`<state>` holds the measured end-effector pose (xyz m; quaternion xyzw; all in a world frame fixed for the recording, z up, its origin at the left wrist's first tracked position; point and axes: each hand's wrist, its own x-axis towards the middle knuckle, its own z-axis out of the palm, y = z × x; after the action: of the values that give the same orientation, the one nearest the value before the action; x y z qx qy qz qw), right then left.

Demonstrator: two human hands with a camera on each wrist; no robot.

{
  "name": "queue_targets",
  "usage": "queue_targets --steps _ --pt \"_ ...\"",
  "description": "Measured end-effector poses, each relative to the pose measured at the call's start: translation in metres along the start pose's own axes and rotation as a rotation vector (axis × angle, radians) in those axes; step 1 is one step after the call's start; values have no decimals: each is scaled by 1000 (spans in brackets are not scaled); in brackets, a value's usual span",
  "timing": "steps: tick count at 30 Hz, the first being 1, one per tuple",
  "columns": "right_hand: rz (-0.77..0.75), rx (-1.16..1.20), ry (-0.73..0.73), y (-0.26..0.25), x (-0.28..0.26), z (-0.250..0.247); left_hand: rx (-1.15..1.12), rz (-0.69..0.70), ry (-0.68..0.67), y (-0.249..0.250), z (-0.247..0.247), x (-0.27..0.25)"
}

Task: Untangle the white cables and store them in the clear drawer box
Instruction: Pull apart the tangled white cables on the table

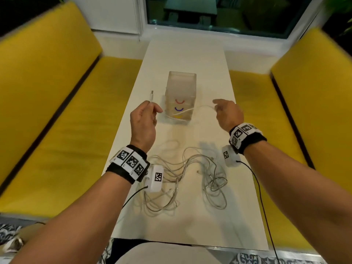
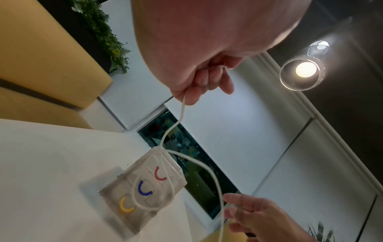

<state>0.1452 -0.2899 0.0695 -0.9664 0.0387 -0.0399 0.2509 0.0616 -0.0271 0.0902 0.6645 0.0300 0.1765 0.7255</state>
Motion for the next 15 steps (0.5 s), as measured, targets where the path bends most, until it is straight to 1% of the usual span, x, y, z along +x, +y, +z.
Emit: queue_targets --steps 2,4,6,8,11,13,15 --pt "63 -71 -25 3 -4 5 -7 1 15 -5 0 0" --pt "70 -94 -67 4 -15 13 5 -1 8 -11 2 -1" --pt "81 -102 -174 7 -27 23 19 -13 3 -17 4 -5" --pt "119 -77 -327 11 -41 32 32 -18 -7 -23 5 -8" --pt "101 -83 -529 21 -64 51 52 -16 -28 -31 8 -14" --pt "85 -138 -621 29 -79 66 64 -19 -41 -33 9 -18" --pt "101 -184 -658 36 -93 80 72 -34 -52 -34 10 -22"
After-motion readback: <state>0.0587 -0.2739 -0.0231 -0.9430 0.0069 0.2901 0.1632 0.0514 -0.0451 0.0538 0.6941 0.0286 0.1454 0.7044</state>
